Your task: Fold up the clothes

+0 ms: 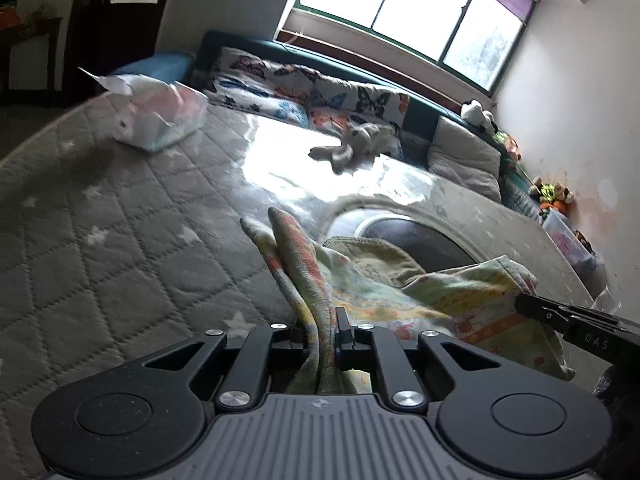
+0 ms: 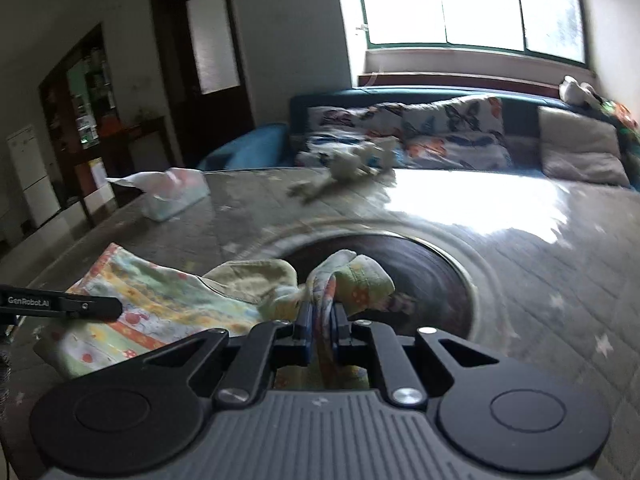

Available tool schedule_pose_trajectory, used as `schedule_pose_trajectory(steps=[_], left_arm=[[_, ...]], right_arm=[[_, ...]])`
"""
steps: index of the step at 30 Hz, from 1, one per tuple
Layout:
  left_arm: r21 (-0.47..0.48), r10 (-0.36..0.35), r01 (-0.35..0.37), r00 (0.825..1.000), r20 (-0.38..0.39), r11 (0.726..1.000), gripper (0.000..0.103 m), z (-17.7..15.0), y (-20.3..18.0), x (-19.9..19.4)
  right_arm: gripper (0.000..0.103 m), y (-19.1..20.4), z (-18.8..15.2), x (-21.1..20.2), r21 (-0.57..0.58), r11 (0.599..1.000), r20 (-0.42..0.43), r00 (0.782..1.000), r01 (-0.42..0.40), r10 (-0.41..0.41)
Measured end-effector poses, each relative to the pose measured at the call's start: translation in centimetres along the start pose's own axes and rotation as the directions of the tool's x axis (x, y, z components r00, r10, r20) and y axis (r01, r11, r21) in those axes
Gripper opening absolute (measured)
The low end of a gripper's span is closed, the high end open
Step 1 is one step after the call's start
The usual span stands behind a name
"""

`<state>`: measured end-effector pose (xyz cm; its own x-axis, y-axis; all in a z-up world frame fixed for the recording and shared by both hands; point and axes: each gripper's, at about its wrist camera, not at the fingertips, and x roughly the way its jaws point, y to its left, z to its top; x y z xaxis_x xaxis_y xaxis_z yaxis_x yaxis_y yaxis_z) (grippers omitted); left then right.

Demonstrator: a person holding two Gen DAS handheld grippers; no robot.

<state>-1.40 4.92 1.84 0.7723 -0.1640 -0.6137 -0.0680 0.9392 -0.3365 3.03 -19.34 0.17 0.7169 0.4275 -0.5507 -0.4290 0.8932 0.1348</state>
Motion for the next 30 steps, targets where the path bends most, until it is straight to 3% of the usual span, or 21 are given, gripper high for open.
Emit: schedule_pose_trajectory(steps=[9,20,24,30], left_arm=[[-0.063,0.099,-0.094,0.991,0.092,0.994,0.011,1.1,4.5,-4.6],[-0.170,0.274,-0.244,0.944,0.183,0.955,0.011,2.6,11.4,-9.4],[-0.215,0.319,-0.280,0.932,0.171,0.936,0.011,2.5,13.5,-9.7],[-0.255,0.351,-0.319,0.932,0.094,0.913,0.012,1.3,15.6,-8.3]], right_arm=[[0.007,6.8,3.3,2.9,-0.120,0.984,-0.006,0.991,-0.131,0.131],[0.007,15.6,6.5,7.7,-0.225,0.936,-0.013,0.961,-0.272,0.276],[0.007,18.0,7.1,9.5,-0.242,0.921,-0.036,0.951,-0.306,0.307],[0.008,19.9,6.0,12.4,-0.244,0.915,-0.125,0.946,-0.321,0.298]])
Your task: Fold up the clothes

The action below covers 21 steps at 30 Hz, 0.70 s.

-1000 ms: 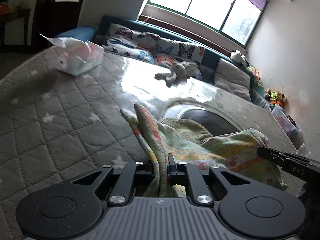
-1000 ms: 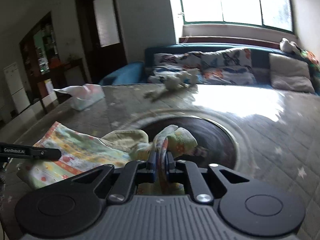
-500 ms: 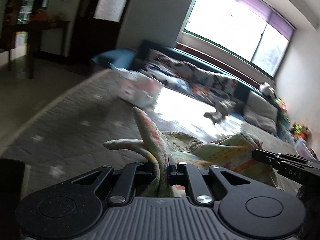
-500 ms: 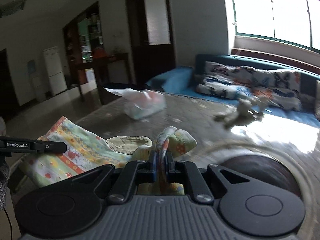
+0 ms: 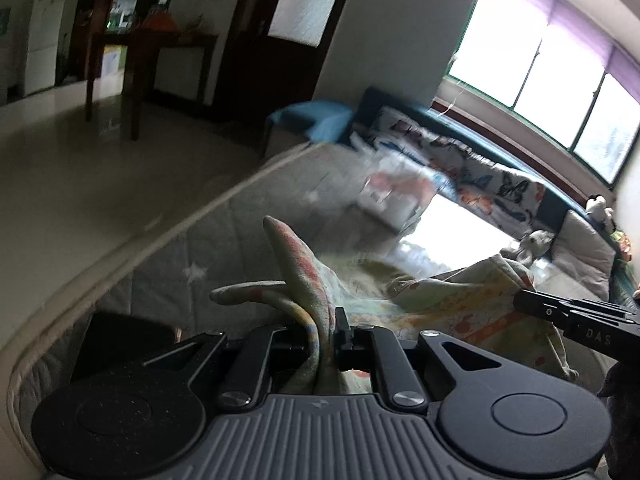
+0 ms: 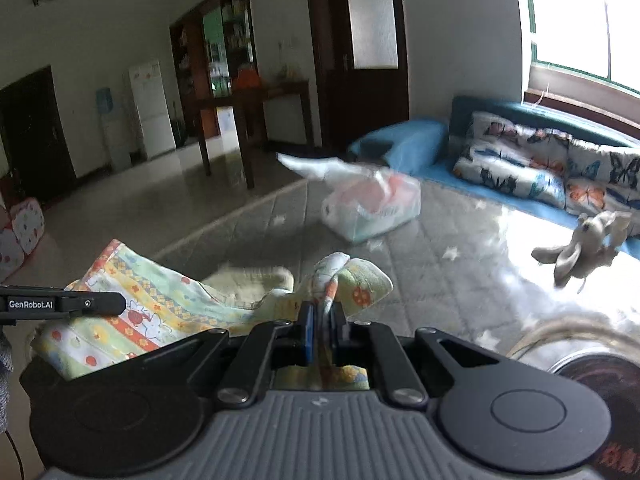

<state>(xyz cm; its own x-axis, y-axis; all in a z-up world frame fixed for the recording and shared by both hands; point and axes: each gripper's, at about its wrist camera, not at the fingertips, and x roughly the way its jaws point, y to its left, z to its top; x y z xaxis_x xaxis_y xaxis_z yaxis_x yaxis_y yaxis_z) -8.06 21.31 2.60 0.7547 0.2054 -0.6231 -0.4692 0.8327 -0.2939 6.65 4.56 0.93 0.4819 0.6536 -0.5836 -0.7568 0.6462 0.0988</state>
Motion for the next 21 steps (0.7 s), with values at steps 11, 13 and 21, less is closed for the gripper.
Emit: schedule_pose_trajectory(steps=[11,13,21], left_arm=[[-0.001,0.064,-0.064,0.997,-0.034,0.998,0.049,-0.6,0.8,0.4],[0.006,0.072,-0.072,0.997,-0.034,0.997,0.057,-0.8,0.8,0.4],[0.035,0.112,-0.112,0.994,0.000,0.993,0.085,-0.9,0.5,-0.3]], right_arm=[[0.035,-1.4,-1.3,0.8,0.017,0.998,-0.080,0.995,0.053,-0.052],[0.039,-1.5,-1.2,0.6,0.008,0.999,-0.083,0.995,0.049,-0.048],[0.055,-1.1,-1.3,0.2,-0.033,0.999,-0.091,0.995,0.027,-0.030]])
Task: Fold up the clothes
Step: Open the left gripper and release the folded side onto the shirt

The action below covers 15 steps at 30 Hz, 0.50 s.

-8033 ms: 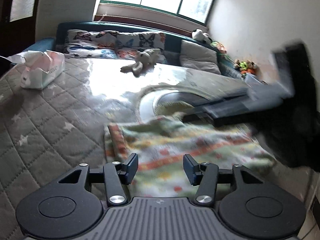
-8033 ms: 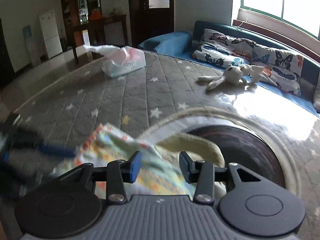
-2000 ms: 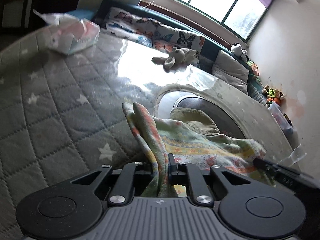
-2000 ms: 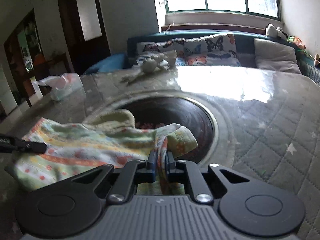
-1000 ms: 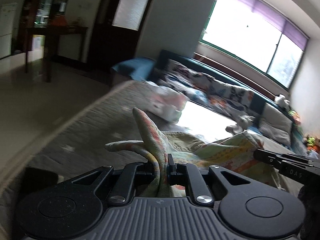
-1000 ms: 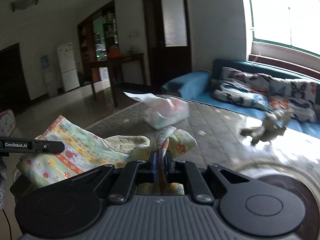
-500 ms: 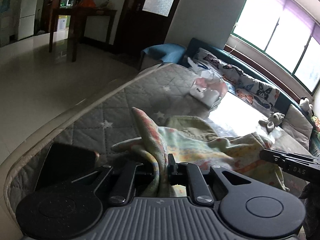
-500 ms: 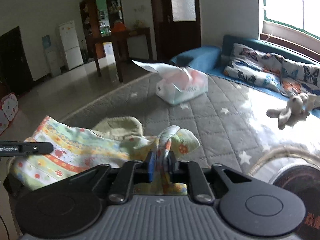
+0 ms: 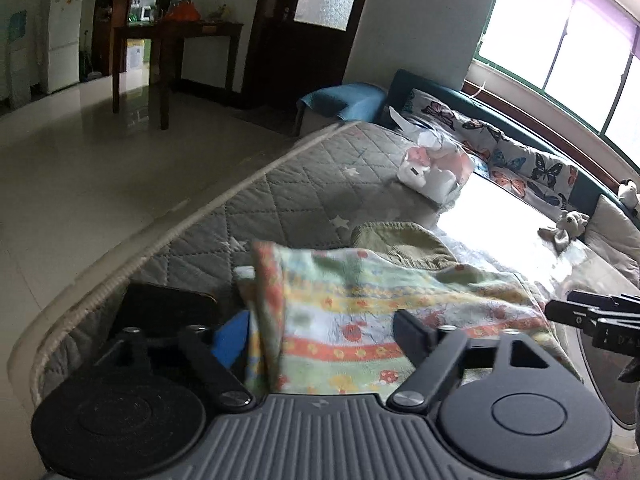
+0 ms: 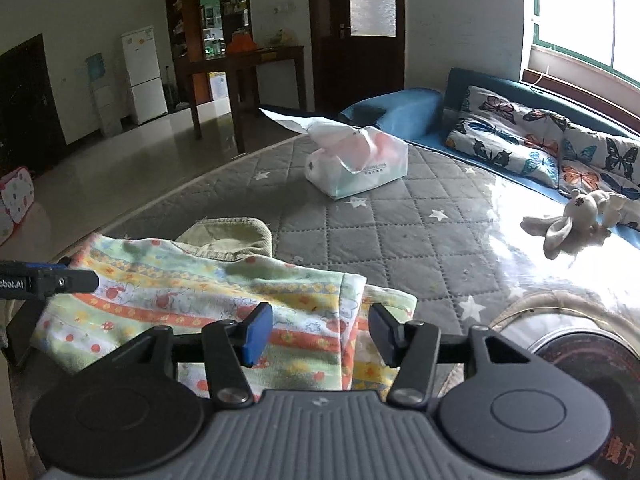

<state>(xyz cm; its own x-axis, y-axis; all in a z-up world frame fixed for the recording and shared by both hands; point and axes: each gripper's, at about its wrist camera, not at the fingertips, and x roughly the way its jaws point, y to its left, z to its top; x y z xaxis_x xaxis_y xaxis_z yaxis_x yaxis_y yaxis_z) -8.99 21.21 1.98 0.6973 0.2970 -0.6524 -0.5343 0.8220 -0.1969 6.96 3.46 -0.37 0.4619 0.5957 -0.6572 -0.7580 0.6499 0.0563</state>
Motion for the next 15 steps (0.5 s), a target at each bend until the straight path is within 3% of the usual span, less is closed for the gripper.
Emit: schedule_pose_trajectory(steps=[6,10,15], left_arm=[[0.018,0.057,-0.058,0.997,0.053,0.998,0.103,0.8,0.5,-0.8],[0.010,0.089,-0.090,0.993,0.072,0.996,0.103,1.3,1.2,-1.0],[0.028,0.057,-0.059,0.995,0.080,0.998,0.103,0.9,0.7,-1.0]], right_arm=[[0.061,0.5,-0.6,0.9,-0.031,0.999,-0.040,0.999,-0.036,0.035],[0.066,1.1,-1.1,0.7,-0.083,0.996,-0.054,0.998,-0.038,0.033],[0.074,0.9,-1.3,-0.1,-0.096,0.995,-0.049,0.998,-0.040,0.035]])
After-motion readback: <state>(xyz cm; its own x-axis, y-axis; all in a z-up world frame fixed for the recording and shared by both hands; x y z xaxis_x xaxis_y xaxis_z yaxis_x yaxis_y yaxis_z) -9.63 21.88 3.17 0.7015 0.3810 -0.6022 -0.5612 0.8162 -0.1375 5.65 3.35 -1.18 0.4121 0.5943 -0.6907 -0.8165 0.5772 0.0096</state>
